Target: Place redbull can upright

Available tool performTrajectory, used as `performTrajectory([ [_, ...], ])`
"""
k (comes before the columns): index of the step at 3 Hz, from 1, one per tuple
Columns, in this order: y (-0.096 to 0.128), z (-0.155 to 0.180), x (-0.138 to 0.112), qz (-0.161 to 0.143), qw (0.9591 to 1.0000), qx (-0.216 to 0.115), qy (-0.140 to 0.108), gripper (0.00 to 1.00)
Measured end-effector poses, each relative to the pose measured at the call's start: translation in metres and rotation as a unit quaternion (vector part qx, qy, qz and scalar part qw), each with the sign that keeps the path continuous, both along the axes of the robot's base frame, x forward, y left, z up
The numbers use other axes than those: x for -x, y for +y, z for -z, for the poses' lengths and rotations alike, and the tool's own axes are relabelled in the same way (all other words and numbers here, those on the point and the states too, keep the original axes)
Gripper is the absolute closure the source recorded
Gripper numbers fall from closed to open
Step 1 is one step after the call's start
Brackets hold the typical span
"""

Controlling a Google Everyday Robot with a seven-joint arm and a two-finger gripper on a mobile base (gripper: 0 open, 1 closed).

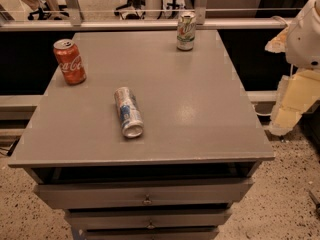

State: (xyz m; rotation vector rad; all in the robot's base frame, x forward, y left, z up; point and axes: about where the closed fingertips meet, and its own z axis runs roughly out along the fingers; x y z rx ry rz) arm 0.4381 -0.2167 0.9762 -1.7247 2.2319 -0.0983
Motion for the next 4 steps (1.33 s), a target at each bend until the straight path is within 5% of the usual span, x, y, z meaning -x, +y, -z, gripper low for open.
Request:
performTrajectory([
  [1, 0.000, 0.000, 0.000, 0.000, 1.0000, 0.000, 0.000, 0.00],
  [2, 0.026, 0.005, -0.016, 0.001, 0.9996, -0.027, -0.005, 0.00],
  [4, 0.139, 0.008, -0.071, 0.038, 0.9926, -0.114, 0.016, 0.00],
])
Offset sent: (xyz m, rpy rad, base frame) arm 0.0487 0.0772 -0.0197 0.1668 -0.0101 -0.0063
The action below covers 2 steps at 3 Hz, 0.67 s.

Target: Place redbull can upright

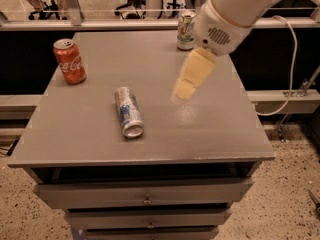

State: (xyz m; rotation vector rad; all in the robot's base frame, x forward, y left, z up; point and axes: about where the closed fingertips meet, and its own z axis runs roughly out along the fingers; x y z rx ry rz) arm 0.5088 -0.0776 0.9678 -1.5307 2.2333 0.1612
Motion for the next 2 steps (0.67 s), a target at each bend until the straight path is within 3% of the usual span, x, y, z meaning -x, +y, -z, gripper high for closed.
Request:
performTrajectory([
  [1, 0.074, 0.015, -0.016, 0.039, 0.9986, -0.021, 0.028, 0.00],
  [2, 0.109, 0.034, -0.027, 0.082, 0.9955, -0.012, 0.046, 0.00],
])
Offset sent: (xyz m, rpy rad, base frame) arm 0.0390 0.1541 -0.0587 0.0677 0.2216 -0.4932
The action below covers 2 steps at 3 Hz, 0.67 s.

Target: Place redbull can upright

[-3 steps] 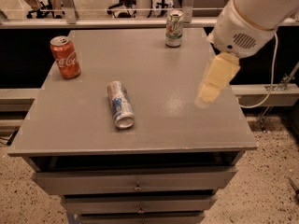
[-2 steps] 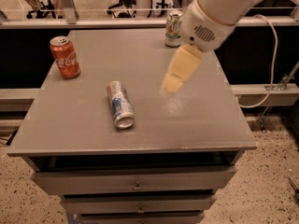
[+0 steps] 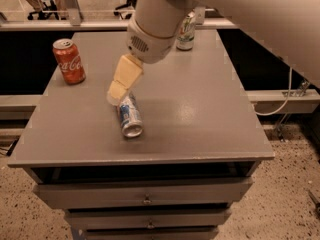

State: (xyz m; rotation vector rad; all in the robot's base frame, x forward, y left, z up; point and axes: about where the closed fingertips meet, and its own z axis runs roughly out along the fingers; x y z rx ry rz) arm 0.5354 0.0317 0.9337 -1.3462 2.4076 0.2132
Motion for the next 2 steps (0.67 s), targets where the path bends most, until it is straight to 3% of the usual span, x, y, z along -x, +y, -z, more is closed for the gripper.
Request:
performTrajectory([
  [1, 0.023, 0.030, -0.014, 0.060, 0.9974, 0.018, 0.036, 0.00],
  [2, 0.036, 0.058, -0.026, 0.127, 0.9883, 0.040, 0.074, 0.00],
])
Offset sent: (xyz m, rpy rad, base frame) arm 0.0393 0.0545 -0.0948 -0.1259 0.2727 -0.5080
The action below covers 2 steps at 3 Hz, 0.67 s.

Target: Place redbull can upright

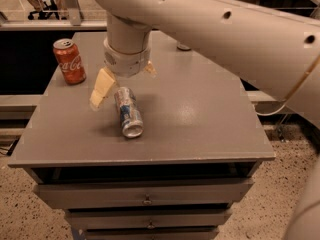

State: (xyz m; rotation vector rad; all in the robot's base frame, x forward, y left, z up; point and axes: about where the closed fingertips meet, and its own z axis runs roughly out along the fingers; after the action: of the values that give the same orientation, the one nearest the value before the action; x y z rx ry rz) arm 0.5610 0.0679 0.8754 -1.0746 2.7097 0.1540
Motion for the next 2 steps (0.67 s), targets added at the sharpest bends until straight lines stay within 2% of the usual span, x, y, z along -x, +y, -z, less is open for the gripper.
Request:
performTrajectory([
  [1, 0.008, 0.023, -0.007, 0.062, 0.9976, 0.013, 0.026, 0.00],
  [2, 0.010, 0.040, -0.008, 0.107, 0.9931, 0.021, 0.041, 0.15],
])
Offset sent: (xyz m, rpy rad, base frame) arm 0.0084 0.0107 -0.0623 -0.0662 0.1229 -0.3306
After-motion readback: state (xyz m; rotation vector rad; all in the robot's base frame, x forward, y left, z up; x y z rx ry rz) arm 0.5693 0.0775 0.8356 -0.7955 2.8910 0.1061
